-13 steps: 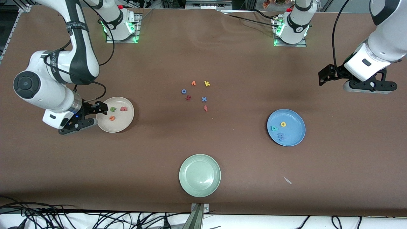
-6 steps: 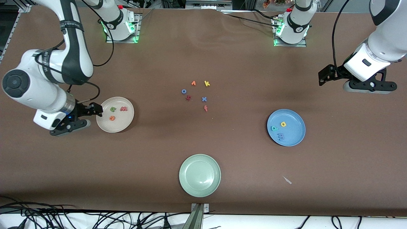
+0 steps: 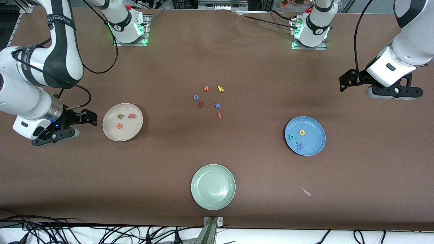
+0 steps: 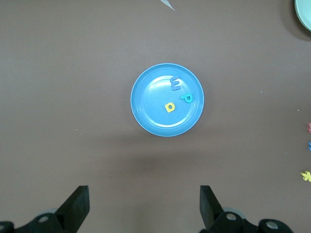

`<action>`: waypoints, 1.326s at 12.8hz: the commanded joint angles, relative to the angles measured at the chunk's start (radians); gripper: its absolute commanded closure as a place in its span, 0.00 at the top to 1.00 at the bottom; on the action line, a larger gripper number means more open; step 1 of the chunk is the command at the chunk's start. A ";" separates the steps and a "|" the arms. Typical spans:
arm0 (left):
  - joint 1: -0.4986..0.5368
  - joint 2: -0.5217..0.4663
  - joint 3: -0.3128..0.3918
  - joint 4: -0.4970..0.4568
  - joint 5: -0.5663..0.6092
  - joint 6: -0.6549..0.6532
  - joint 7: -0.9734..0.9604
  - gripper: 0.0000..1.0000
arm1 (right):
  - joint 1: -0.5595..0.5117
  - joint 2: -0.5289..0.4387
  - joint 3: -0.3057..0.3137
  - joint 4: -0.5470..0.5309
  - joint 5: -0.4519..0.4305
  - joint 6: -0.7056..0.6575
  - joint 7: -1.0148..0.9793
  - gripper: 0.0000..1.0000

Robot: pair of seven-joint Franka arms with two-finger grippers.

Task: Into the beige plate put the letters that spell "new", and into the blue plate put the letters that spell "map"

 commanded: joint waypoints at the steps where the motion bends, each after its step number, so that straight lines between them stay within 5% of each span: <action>1: -0.001 0.014 -0.001 0.032 -0.001 -0.025 0.019 1.00 | -0.005 0.000 0.005 0.021 0.005 -0.027 -0.005 1.00; 17: 0.001 0.017 -0.001 0.049 0.001 -0.025 0.019 1.00 | 0.016 0.003 0.008 0.228 -0.027 -0.323 -0.006 1.00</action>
